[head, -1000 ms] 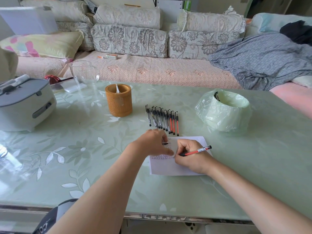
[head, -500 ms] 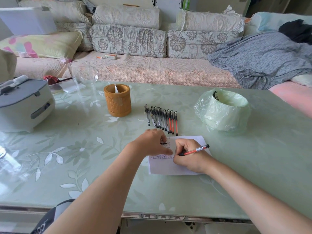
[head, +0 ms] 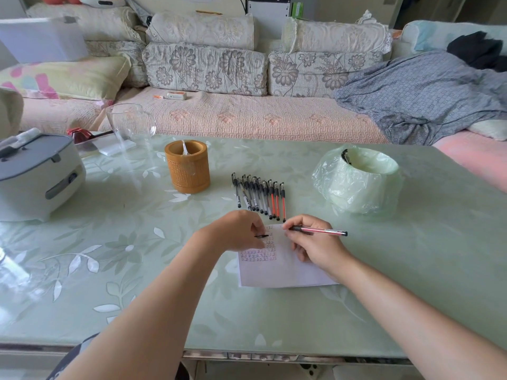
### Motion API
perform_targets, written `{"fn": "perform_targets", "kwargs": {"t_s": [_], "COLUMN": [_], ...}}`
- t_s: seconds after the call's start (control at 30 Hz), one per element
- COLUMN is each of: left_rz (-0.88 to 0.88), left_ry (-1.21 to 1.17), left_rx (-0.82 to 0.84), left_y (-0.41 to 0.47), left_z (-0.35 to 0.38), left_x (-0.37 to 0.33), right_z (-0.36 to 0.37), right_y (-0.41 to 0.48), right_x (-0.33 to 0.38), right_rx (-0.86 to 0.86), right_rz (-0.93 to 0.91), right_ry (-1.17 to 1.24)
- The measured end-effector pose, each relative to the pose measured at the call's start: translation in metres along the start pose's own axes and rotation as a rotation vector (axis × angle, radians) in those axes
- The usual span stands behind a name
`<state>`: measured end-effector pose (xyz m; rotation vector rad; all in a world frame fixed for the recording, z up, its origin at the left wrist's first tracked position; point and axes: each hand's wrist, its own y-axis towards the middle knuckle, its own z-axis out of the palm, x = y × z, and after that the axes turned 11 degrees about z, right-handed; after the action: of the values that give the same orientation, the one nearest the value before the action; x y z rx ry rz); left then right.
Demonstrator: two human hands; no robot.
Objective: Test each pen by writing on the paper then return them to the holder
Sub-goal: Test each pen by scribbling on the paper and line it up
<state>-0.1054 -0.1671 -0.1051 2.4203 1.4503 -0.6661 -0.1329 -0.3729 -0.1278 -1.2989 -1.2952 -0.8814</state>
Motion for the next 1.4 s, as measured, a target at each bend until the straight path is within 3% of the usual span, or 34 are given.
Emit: {"fn": "perform_targets", "kwargs": {"t_s": [0.1,0.2,0.33,0.43,0.6,0.77,1.07,1.3,1.4], "left_rz": [-0.001,-0.009,-0.014,-0.035,-0.024,0.001,-0.008,-0.067,-0.076], "left_ry": [-0.007,-0.035,-0.030,-0.127,-0.185,-0.194,-0.222,-0.247,-0.302], "left_rx": [0.016,0.002,-0.015,-0.033,-0.064,-0.061,0.003,0.116,0.170], "left_y": [-0.001,0.000,0.002,0.003,0.001,0.001,0.002,-0.006,-0.006], "left_z": [-0.003,-0.005,-0.011,-0.015,-0.017,-0.015,-0.010,-0.012,-0.007], "left_x": [0.000,-0.001,-0.001,-0.002,-0.004,-0.006,-0.020,-0.029,-0.035], "right_z": [-0.002,-0.002,-0.006,-0.010,-0.016,-0.014,-0.008,0.006,0.008], "right_y": [-0.001,0.002,0.006,0.009,0.014,0.005,0.005,-0.005,-0.008], "right_x": [0.006,0.015,0.025,0.029,0.026,0.030,0.025,0.026,0.026], "right_rx": [0.070,0.183,0.204,0.074,-0.188,-0.197,-0.042,-0.125,-0.173], "right_rz": [0.020,0.094,0.095,-0.011,-0.125,-0.140,-0.251,-0.362,-0.329], "right_ry": [0.004,0.169,0.266,0.004,-0.629,-0.728,-0.726,-1.241,-1.329]}}
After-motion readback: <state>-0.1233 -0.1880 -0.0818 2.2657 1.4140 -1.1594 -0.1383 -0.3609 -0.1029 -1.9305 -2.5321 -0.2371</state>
